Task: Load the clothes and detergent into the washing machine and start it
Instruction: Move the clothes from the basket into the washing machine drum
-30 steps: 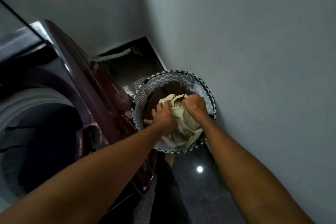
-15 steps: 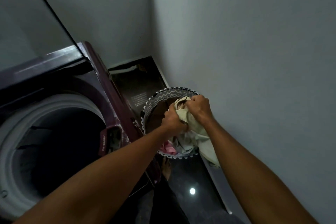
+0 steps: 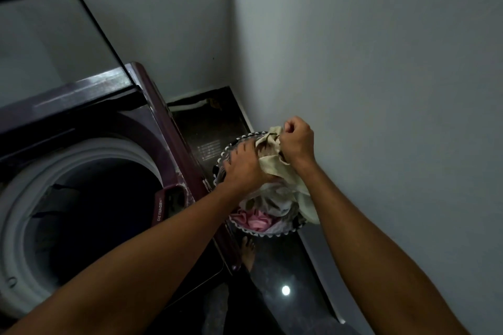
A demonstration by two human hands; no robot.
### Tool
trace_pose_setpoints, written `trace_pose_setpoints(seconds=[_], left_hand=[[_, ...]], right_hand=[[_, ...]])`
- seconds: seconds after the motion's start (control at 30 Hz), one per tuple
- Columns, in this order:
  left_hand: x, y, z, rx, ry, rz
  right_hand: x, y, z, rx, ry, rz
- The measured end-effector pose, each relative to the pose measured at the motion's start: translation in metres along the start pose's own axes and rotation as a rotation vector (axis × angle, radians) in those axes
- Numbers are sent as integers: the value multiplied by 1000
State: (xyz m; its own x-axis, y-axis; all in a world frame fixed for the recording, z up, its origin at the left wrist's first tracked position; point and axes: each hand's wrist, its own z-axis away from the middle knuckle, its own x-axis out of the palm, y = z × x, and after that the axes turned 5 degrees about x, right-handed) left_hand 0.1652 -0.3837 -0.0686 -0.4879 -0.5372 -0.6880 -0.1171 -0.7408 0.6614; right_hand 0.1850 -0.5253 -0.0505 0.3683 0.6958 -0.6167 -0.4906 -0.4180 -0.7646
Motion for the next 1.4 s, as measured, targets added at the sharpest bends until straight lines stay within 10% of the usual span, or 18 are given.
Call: trace_pose_setpoints(seconds=[0.27, 0.6, 1.4], left_hand=[[-8, 23, -13, 151, 18, 197], [-11, 47, 4, 100, -50, 244], [-88, 54, 24, 2, 236, 549]], right_hand=[[-19, -32, 3, 396, -288, -660], [-63, 28, 1, 270, -1083, 672], [-95, -114, 31, 26, -760, 851]])
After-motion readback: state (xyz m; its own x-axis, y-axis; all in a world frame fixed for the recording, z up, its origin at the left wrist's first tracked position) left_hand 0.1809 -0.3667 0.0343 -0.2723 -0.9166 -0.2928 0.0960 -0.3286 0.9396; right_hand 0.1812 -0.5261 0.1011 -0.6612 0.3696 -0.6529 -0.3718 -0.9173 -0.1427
